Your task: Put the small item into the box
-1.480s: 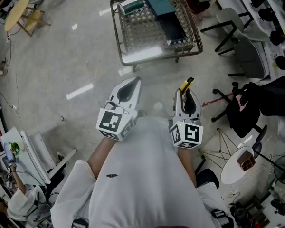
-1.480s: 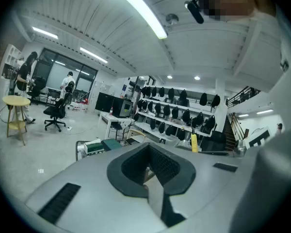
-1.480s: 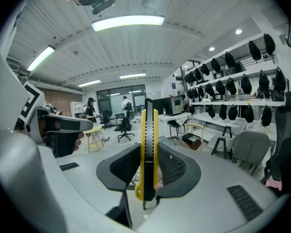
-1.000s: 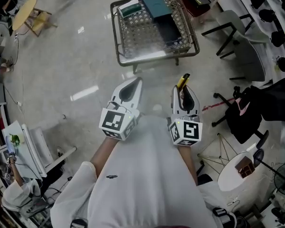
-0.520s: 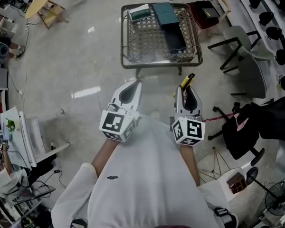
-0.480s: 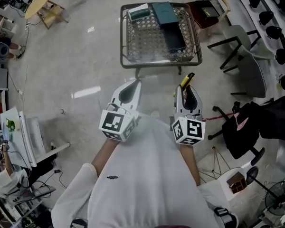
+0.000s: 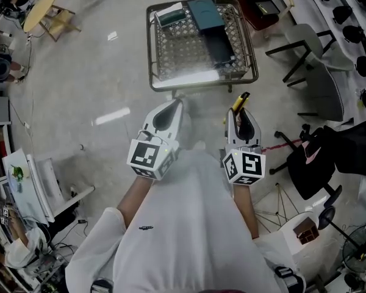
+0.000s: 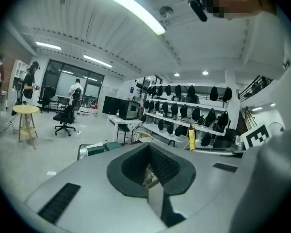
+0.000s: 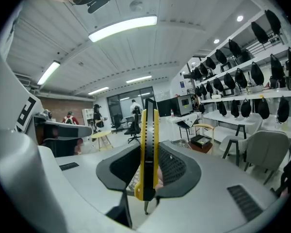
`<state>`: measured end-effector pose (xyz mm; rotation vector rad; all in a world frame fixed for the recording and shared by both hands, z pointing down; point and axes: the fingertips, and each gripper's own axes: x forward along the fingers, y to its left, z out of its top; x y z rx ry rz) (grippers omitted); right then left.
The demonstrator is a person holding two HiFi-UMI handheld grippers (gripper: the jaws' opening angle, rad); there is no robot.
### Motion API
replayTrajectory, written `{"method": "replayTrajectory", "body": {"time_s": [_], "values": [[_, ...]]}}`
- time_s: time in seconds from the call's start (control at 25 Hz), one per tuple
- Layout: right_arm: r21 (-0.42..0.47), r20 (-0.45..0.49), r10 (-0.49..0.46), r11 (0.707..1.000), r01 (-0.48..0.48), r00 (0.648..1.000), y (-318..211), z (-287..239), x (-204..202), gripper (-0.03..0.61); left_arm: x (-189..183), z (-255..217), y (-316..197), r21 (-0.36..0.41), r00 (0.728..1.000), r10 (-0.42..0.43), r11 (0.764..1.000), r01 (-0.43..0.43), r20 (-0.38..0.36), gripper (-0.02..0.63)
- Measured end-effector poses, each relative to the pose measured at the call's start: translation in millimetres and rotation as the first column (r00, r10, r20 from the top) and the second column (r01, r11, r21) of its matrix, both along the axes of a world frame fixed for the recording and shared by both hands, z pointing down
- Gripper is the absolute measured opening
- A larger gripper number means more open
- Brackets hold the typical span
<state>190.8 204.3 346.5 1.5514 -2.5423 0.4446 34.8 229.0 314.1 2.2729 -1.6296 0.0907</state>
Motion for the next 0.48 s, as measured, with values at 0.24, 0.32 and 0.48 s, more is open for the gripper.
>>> {"method": "replayTrajectory", "body": {"time_s": [0.24,0.32,0.48], "values": [[-0.002,-0.03,0.047,0.999,-0.047,0.998,-54.4,5.8,-7.4,0.103,-9.4,7.4,-71.1,-0.003,0.998,0.063,0.998,-0.063,-0.016,0.002],[0.0,-0.036,0.061,0.998,-0.061,0.998,-75.8,6.2,-10.7,0.103,-12.5,6.7,-96.3,0.0,0.996,0.084,0.996,-0.084,-0.02,0.002],[0.001,-0.043,0.101,0.995,-0.101,0.994,-117.9,3.1,-20.4,0.103,-20.3,2.7,-144.2,-0.001,0.991,0.132,0.991,-0.132,-0.023,0.002]]}}
